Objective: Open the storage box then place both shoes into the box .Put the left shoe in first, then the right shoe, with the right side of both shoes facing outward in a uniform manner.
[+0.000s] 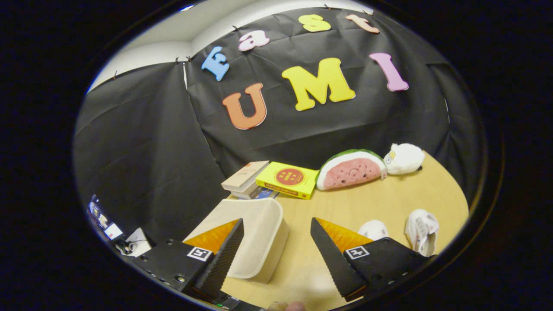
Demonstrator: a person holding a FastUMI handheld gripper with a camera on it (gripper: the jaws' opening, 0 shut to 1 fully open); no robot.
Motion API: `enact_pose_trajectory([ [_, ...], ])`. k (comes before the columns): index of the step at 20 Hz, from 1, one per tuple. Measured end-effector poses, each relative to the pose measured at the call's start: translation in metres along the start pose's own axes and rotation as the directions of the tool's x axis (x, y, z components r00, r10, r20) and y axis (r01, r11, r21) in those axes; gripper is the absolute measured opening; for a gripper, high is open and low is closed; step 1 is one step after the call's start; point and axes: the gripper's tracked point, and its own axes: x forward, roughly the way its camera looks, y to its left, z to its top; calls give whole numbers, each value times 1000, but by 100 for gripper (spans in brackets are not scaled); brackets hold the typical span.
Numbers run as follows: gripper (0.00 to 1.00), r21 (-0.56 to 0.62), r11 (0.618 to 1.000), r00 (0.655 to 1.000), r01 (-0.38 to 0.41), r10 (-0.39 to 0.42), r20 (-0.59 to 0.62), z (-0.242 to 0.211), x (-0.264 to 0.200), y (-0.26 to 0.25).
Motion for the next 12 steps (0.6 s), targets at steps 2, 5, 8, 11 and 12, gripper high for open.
enact_pose_trajectory([
  [2,96,47,998,998,-30,32,-49,-19,16,13],
  [5,96,157,987,992,-42,61,-115,-42,37,20],
  [8,96,279,960,979,-31,85,-183,-65,58,17],
  [11,96,364,930,964,-46,137,-228,-78,73,21],
  [12,96,395,917,958,-53,158,-238,-82,78,21],
])
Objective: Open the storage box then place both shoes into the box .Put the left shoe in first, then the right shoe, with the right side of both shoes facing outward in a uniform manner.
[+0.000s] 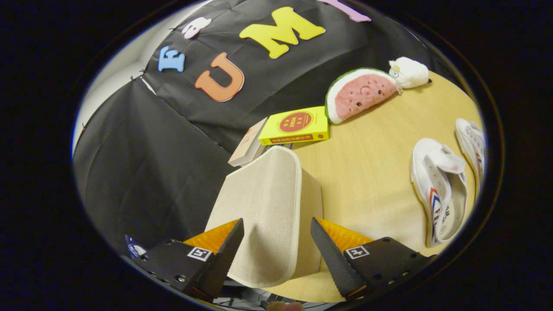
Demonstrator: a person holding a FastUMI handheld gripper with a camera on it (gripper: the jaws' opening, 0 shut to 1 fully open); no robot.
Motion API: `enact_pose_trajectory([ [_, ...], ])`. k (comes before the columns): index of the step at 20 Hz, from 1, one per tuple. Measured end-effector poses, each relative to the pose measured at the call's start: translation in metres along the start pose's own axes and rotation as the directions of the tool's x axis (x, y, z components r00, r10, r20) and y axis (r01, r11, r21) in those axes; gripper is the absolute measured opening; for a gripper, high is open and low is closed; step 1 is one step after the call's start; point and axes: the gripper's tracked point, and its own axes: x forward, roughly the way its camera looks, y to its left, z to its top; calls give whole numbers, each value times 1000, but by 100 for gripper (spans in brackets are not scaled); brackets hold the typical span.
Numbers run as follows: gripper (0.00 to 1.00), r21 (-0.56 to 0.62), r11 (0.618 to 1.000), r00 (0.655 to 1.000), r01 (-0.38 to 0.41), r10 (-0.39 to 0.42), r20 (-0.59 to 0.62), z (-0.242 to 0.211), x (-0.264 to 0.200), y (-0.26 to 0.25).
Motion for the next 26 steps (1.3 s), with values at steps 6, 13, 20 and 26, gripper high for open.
enact_pose_trajectory([
  [6,96,199,977,991,-78,97,-88,-12,26,-1],
  [13,69,253,959,981,-128,159,-107,-1,21,4],
  [20,6,132,984,987,-119,131,-94,18,-15,24],
  [26,0,52,988,986,-147,150,-71,40,-31,90],
])
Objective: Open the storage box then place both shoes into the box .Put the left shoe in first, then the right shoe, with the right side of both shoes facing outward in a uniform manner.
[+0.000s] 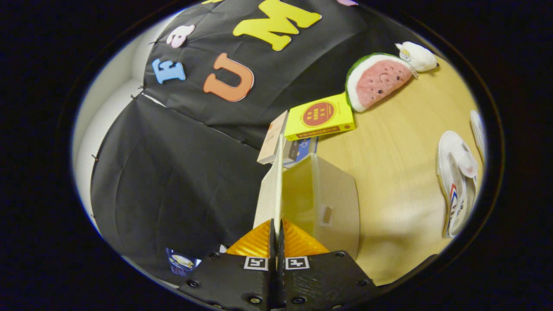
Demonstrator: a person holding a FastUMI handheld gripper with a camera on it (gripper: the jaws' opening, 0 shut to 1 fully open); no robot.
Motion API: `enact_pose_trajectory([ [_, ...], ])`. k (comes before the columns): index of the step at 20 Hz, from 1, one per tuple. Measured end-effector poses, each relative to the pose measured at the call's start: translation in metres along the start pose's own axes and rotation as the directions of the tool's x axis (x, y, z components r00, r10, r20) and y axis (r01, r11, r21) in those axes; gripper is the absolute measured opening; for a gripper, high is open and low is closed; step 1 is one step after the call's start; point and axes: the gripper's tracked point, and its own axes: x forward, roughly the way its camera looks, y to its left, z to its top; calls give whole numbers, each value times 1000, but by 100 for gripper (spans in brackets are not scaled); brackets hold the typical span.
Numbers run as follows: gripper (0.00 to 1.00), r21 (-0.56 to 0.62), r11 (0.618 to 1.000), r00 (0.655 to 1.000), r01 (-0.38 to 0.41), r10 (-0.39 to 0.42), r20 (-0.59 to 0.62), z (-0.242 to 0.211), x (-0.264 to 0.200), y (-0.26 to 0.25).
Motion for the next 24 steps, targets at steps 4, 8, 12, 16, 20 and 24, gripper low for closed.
enact_pose_trajectory([
  [4,0,-110,993,999,-37,38,11,0,6,76],
  [8,0,-204,977,998,-56,55,-9,-13,37,147],
  [12,3,-305,952,999,-32,27,-20,-35,80,195],
  [16,15,-437,900,1000,-14,4,-25,-59,120,228],
  [20,69,-577,816,999,31,-19,26,-67,139,240],
  [24,94,-623,778,996,80,-33,86,-72,136,236],
])
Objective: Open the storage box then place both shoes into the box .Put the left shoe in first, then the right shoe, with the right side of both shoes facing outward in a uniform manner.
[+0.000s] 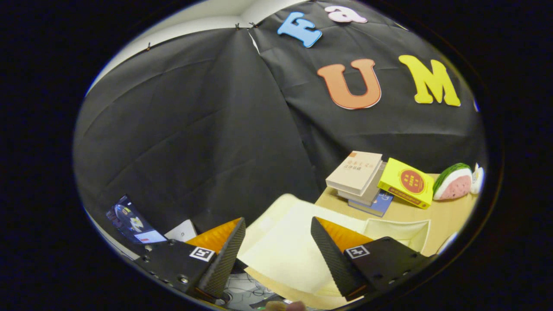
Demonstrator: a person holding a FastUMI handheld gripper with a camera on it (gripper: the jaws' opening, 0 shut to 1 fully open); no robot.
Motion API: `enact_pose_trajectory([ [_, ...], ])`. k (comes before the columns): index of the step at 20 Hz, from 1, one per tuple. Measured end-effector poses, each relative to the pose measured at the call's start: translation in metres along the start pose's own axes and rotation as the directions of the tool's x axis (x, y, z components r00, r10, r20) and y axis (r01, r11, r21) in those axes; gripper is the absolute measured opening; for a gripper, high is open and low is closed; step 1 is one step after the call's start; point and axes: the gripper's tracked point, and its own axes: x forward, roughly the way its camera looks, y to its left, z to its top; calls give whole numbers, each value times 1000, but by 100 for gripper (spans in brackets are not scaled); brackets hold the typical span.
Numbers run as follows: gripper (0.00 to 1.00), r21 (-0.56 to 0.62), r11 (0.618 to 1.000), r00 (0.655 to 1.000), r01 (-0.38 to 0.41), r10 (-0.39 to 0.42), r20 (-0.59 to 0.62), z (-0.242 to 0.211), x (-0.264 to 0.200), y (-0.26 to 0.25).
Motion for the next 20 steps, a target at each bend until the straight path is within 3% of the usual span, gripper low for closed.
enact_pose_trajectory([
  [9,96,-138,976,975,171,-146,169,16,-75,-80],
  [20,96,-123,926,916,358,-323,237,-4,-221,-274],
])
